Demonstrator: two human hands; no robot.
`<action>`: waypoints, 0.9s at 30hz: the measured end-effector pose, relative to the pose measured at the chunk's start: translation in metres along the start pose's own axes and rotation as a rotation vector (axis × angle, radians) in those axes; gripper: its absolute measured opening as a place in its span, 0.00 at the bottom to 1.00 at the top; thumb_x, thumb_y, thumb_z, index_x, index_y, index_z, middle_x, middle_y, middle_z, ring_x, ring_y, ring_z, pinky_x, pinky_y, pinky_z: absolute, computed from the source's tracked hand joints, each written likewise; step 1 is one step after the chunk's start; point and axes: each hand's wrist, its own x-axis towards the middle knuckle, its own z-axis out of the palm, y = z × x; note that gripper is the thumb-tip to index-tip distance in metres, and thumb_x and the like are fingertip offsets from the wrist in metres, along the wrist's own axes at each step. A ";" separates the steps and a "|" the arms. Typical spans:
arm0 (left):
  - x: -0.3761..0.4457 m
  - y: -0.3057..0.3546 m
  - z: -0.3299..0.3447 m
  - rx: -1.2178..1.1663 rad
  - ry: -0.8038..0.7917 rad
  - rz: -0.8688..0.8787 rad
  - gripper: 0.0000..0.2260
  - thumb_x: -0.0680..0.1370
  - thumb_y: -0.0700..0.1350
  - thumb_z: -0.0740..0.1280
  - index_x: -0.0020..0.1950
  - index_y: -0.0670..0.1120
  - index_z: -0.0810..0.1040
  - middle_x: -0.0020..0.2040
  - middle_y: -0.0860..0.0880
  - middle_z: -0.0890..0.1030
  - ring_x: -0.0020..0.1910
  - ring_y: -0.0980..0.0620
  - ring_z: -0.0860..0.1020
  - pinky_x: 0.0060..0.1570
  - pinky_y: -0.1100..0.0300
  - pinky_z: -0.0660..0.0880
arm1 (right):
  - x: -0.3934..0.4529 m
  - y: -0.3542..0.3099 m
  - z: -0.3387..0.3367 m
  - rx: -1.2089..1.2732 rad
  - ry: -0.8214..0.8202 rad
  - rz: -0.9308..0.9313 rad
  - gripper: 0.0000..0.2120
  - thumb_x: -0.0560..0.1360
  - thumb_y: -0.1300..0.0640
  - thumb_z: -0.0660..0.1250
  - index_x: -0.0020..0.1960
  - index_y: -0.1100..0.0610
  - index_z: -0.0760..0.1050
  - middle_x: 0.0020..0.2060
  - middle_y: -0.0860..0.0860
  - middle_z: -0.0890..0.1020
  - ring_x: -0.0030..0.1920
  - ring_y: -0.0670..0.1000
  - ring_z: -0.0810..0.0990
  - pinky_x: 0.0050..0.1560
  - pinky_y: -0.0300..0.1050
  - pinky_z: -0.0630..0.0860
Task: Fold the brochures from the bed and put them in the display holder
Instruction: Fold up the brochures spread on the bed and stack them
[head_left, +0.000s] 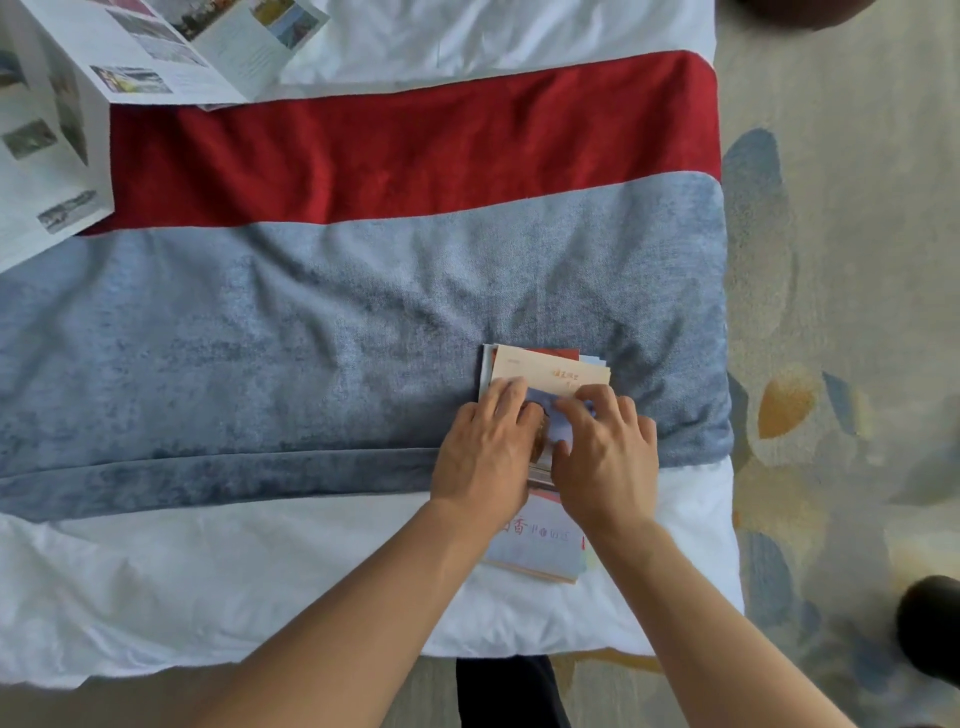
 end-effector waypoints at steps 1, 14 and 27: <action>0.001 0.001 0.000 0.013 -0.007 -0.003 0.18 0.73 0.39 0.66 0.62 0.47 0.72 0.72 0.46 0.66 0.74 0.46 0.62 0.63 0.51 0.69 | -0.002 0.001 0.000 -0.001 -0.006 -0.011 0.21 0.63 0.63 0.76 0.55 0.53 0.82 0.56 0.54 0.79 0.51 0.60 0.77 0.48 0.55 0.72; 0.029 0.006 -0.049 -0.028 -0.116 -0.047 0.11 0.77 0.42 0.63 0.60 0.46 0.73 0.60 0.46 0.70 0.58 0.44 0.72 0.54 0.51 0.70 | 0.025 -0.015 -0.038 -0.021 -0.208 0.001 0.13 0.66 0.58 0.73 0.51 0.54 0.82 0.53 0.54 0.80 0.52 0.59 0.78 0.49 0.53 0.72; 0.000 -0.167 -0.129 -0.243 0.346 -0.372 0.13 0.75 0.43 0.68 0.59 0.46 0.77 0.57 0.51 0.75 0.58 0.50 0.73 0.56 0.55 0.72 | 0.113 -0.187 -0.035 0.146 -0.146 -0.258 0.15 0.68 0.64 0.73 0.54 0.58 0.81 0.51 0.56 0.80 0.51 0.62 0.79 0.49 0.55 0.75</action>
